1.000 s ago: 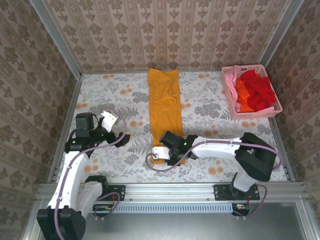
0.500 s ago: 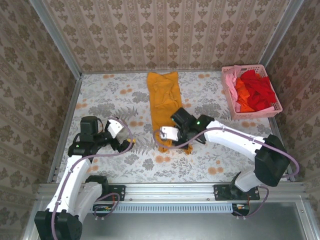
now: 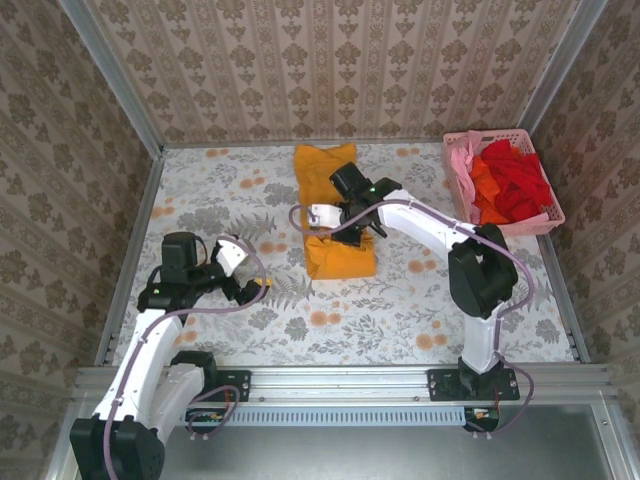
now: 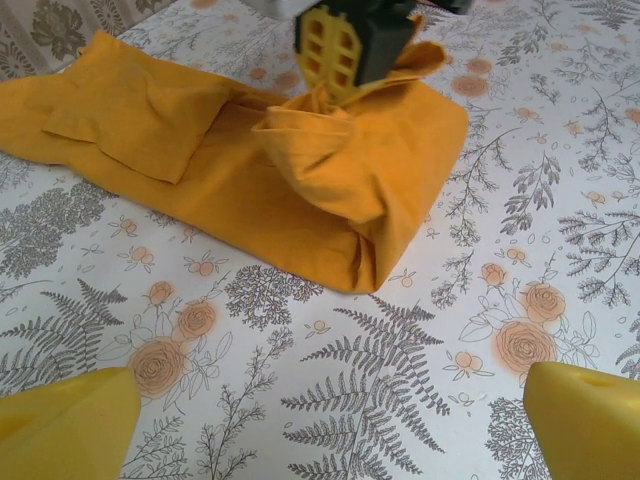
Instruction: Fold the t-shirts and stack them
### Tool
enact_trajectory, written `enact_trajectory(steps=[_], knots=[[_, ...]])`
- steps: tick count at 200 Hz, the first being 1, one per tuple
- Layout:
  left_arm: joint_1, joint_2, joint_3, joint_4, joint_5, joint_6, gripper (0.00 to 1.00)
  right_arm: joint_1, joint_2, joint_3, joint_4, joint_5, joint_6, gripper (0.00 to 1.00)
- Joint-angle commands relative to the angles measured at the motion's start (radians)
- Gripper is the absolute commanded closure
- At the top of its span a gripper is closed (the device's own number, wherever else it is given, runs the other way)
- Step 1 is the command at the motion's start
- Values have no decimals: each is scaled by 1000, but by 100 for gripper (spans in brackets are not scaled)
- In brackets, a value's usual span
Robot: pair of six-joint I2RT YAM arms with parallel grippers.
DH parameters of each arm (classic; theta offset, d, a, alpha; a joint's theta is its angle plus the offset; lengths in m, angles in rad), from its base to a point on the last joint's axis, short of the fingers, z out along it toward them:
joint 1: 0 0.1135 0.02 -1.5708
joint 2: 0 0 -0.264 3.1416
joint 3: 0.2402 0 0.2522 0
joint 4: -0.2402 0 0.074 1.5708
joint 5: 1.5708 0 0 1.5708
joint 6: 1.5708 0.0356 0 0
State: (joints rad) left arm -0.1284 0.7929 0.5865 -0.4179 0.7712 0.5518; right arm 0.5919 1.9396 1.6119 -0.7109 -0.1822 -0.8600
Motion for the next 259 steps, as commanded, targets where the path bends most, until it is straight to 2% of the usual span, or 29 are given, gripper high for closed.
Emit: enact_trajectory(steps=[1, 67, 125, 248, 259], knots=[[12, 8, -11, 14, 44, 31, 0, -11, 66, 95, -23, -22, -35, 100], [25, 21, -13, 20, 71, 34, 0, -29, 224, 262, 0, -9, -25, 100], [30, 23, -16, 25, 77, 33, 0, -46, 306, 329, 30, 45, -13, 100], [36, 22, -16, 31, 68, 19, 0, -63, 389, 356, 169, 171, 57, 100], [35, 23, -17, 32, 69, 18, 0, -63, 389, 355, 171, 181, 60, 96]])
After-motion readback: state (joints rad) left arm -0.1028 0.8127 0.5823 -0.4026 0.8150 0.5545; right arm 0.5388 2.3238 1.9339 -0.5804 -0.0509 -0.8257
